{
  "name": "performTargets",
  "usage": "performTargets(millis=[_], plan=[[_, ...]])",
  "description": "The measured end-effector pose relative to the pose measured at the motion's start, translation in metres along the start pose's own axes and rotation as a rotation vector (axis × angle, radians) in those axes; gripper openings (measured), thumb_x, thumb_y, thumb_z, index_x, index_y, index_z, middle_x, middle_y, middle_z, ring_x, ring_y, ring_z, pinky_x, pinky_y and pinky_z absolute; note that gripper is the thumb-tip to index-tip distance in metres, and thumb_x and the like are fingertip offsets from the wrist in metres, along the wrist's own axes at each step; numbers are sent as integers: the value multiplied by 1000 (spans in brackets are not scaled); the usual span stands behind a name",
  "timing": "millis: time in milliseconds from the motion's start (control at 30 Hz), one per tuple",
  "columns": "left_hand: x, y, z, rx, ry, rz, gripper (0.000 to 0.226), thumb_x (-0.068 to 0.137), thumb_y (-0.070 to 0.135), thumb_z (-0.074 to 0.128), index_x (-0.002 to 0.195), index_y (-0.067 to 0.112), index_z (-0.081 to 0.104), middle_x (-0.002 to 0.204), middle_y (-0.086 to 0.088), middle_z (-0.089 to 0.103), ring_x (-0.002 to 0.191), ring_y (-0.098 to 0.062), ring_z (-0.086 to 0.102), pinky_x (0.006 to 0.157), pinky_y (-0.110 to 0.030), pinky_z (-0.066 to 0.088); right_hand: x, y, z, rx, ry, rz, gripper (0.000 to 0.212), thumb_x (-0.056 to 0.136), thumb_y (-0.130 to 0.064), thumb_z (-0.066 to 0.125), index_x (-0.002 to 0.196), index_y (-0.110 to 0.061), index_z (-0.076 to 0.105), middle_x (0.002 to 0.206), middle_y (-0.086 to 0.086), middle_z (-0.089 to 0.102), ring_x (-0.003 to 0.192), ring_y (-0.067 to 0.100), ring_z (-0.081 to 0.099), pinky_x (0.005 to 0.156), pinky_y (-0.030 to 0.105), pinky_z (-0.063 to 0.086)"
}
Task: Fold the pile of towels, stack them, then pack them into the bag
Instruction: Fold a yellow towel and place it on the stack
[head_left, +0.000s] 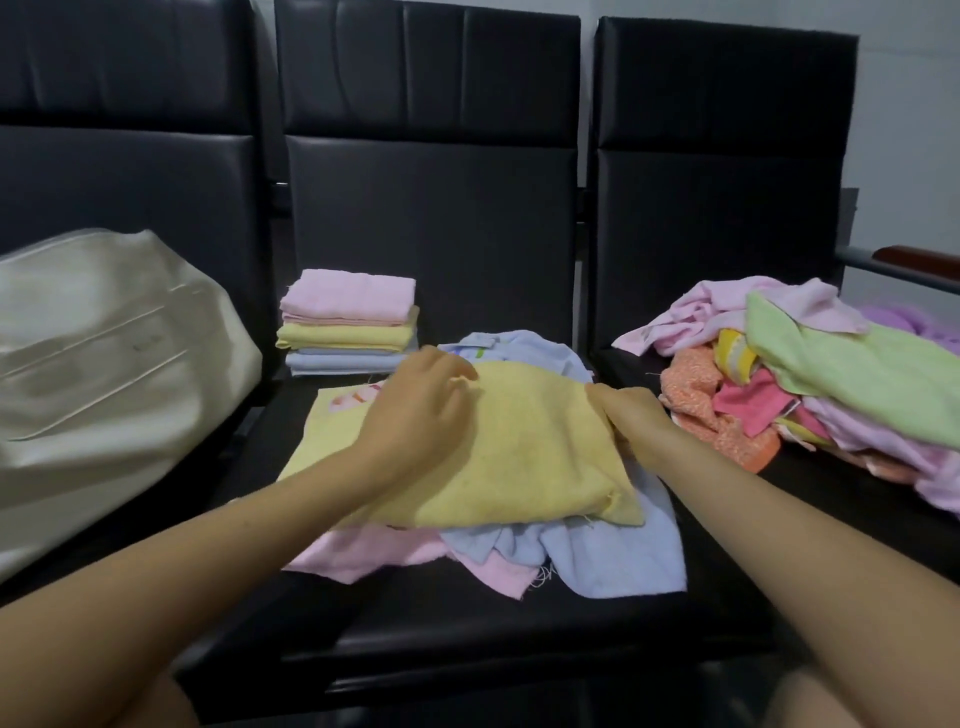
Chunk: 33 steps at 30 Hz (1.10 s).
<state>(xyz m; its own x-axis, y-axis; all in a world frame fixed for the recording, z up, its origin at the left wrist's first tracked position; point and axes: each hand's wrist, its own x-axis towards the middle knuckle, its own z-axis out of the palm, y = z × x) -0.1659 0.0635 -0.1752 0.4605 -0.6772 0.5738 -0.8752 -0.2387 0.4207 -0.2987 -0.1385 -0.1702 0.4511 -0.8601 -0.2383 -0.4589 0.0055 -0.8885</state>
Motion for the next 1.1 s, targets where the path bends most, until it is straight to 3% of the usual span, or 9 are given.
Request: performTargets(millis=[100,200,267,433,500,600,833,900,1100], plan=[[-15,14,22,198,-224,183,54,92,49,27,128,24,58,133,-3,52,121,-24,48,100,-40,39,-5,18,-10,153,-189,56,23,89,-32,62,75,-15,54,62,2,43,48,13,40,45,21,33],[-27,6,36,317,-241,228,60,92,52,26,138,24,51,146,-9,45,131,-31,44,106,-44,34,-24,29,-23,79,-364,97,24,93,-30,61,110,-13,62,88,6,59,74,18,56,62,27,45],[-27,4,37,322,-250,212,61,92,53,25,140,25,50,149,-9,42,134,-32,42,108,-44,32,-35,31,-27,15,-426,77,21,95,-21,59,112,-9,59,95,8,64,82,20,61,65,30,48],[-28,10,34,279,-258,195,66,90,55,20,142,26,47,153,-6,37,139,-28,34,112,-42,25,-47,34,-20,-37,-63,-85,19,100,-13,43,105,-7,60,98,14,60,78,25,54,63,30,44],[-28,11,33,268,-262,185,67,90,57,18,143,27,46,154,-4,34,140,-26,31,113,-41,23,-48,31,-16,-128,81,-257,32,103,-19,39,119,-1,60,102,15,60,85,29,54,67,29,39],[-30,9,32,255,-253,190,64,91,55,21,142,26,47,153,-5,36,139,-27,34,112,-41,25,-49,25,-18,-294,235,-559,38,102,-28,39,105,1,63,98,14,63,92,30,55,71,31,34],[-38,6,29,249,-235,196,60,93,52,25,142,26,48,152,-5,37,137,-26,35,111,-39,27,-34,48,-6,-838,35,-307,62,88,-71,37,104,-15,58,87,1,58,88,24,62,65,31,43],[-39,7,28,238,-222,197,59,93,51,26,142,26,47,151,-5,37,136,-24,35,110,-37,27,-36,45,-3,-797,37,-339,63,88,-68,39,116,-15,58,96,3,62,93,25,63,68,32,45],[-39,5,26,183,-181,118,64,90,54,24,141,25,48,149,-7,38,134,-26,34,109,-39,29,-35,24,-13,-31,-231,-26,55,81,-43,74,118,-8,54,115,1,58,99,20,55,82,33,43]])
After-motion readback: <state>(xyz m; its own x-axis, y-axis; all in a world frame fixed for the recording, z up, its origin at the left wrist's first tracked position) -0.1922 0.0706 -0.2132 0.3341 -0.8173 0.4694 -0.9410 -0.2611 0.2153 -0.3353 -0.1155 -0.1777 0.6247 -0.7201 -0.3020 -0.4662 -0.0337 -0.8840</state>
